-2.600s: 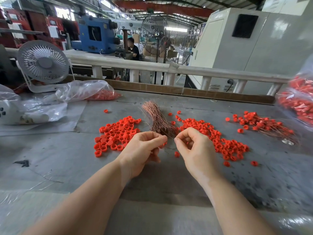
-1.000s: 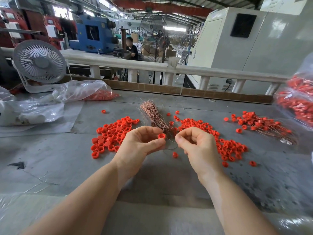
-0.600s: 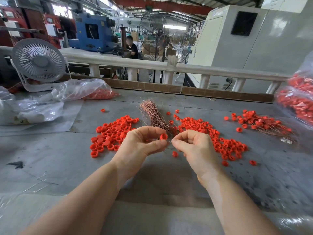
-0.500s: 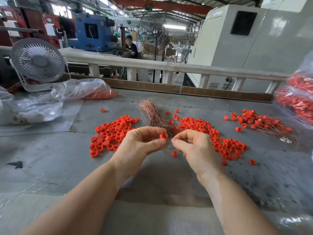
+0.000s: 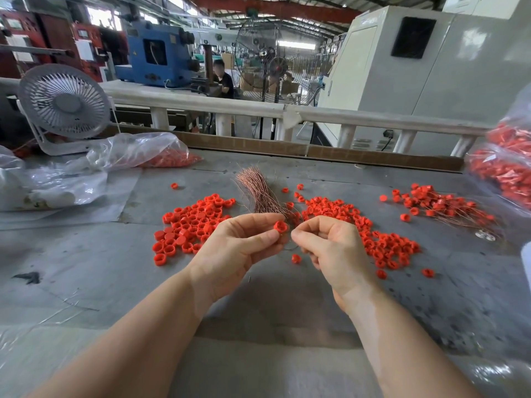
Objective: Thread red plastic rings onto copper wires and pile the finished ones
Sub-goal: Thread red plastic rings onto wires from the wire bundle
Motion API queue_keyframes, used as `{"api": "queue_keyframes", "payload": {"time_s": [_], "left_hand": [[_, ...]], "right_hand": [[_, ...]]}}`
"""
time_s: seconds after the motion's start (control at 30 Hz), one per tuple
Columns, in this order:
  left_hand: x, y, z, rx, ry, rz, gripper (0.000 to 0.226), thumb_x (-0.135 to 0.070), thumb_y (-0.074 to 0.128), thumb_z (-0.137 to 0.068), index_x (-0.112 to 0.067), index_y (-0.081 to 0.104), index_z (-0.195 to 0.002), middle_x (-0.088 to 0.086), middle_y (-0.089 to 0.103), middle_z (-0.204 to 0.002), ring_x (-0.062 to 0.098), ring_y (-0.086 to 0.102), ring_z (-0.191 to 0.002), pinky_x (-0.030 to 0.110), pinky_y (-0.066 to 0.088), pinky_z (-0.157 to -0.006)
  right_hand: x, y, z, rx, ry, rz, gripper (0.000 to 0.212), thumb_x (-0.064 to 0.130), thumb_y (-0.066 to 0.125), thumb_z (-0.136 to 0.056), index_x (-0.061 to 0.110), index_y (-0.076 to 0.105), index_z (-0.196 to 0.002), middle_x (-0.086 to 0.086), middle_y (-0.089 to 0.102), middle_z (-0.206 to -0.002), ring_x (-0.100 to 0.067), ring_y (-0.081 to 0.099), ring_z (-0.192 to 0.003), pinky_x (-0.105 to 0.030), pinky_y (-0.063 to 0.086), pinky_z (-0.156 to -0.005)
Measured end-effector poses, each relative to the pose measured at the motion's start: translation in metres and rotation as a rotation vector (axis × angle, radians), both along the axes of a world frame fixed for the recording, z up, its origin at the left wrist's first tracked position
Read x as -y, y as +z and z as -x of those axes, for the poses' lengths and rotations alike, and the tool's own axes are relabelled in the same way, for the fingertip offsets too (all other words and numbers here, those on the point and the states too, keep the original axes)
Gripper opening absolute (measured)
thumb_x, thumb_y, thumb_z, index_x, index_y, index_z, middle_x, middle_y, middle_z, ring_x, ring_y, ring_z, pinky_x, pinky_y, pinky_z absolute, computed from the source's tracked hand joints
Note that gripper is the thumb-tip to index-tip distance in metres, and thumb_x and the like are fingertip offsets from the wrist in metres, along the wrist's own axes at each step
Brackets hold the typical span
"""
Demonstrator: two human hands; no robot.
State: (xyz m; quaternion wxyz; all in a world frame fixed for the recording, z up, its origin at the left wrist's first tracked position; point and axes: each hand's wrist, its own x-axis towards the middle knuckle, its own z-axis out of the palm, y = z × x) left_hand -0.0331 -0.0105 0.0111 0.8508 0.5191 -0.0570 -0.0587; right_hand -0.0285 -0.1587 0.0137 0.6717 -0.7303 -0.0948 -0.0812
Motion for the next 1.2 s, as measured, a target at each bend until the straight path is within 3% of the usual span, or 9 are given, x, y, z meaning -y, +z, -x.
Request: {"api": "queue_keyframes", "payload": {"time_s": [0.7, 1.2], "left_hand": [[-0.003, -0.0016, -0.0001, 0.003, 0.015, -0.024, 0.026, 0.001, 0.064, -0.062, -0.006, 0.071, -0.086, 0.012, 0.072, -0.078, 0.017, 0.07, -0.068, 0.02, 0.055, -0.059], [-0.0046, 0.001, -0.0032, -0.089, -0.019, 0.062, 0.022, -0.002, 0.06, -0.064, -0.008, 0.077, -0.077, 0.012, 0.073, -0.079, 0.016, 0.071, -0.071, 0.018, 0.055, -0.063]], "right_hand": [[-0.0027, -0.0041, -0.0006, 0.148, -0.104, 0.167, 0.021, 0.009, 0.067, -0.078, 0.018, 0.062, -0.06, 0.012, 0.054, -0.044, 0.004, 0.045, -0.041, -0.007, 0.034, -0.045], [-0.0023, -0.0029, -0.0016, 0.147, -0.113, 0.168, 0.022, 0.003, 0.065, -0.078, 0.014, 0.061, -0.06, 0.012, 0.051, -0.04, 0.003, 0.044, -0.038, -0.006, 0.032, -0.043]]}}
